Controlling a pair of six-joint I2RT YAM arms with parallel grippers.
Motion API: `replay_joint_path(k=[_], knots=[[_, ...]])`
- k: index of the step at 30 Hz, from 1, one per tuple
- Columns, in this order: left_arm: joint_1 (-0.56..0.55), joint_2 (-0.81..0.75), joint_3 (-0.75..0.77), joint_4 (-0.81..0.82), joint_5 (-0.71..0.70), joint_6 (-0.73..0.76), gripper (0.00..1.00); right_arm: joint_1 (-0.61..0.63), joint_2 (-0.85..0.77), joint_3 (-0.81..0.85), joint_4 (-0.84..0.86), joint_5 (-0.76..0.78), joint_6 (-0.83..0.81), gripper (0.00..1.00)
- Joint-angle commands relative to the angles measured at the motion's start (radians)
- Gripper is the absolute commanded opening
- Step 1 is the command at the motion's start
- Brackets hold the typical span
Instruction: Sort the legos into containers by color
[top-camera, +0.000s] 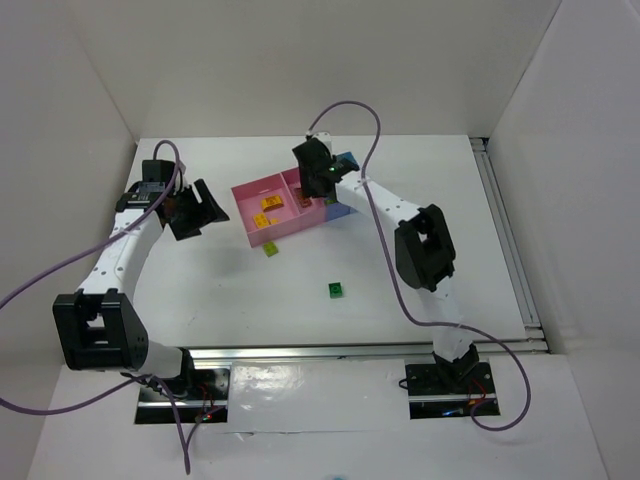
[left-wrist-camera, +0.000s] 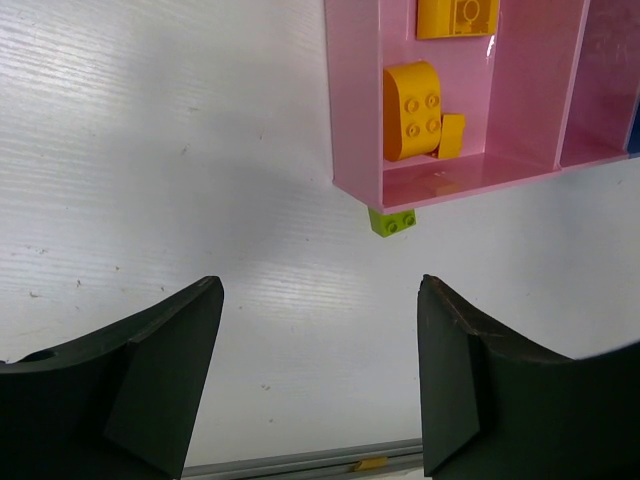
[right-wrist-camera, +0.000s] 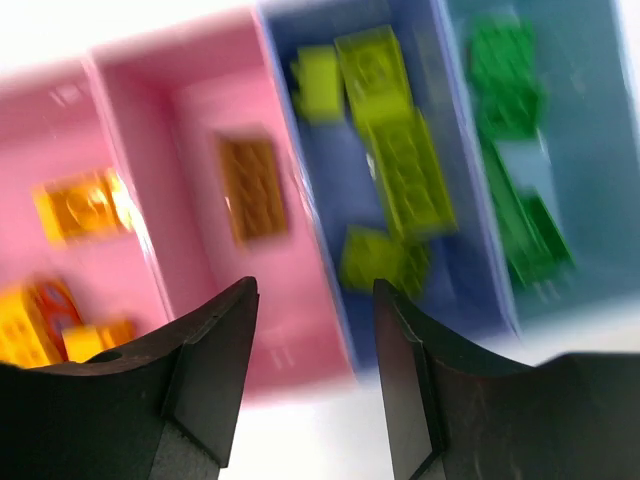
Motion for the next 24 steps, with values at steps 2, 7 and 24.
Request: replay_joint_path(k=[2,7,24], knots=[[-0.004,0.013,0.019,0.001,0.005,0.003,0.81,0.014,-0.305,-0.222,0.020,0.042,0.042,0.57],[-0.004,0.022,0.010,0.020,0.023,0.003,0.81,0.045,-0.531,-0.660,-0.013,-0.102,0.148,0.68],[-0.138,0.017,-0.071,0.084,-0.055,-0.085,0.67,0.142,-0.538,-0.928,-0.023,-0.352,0.198,0.75]])
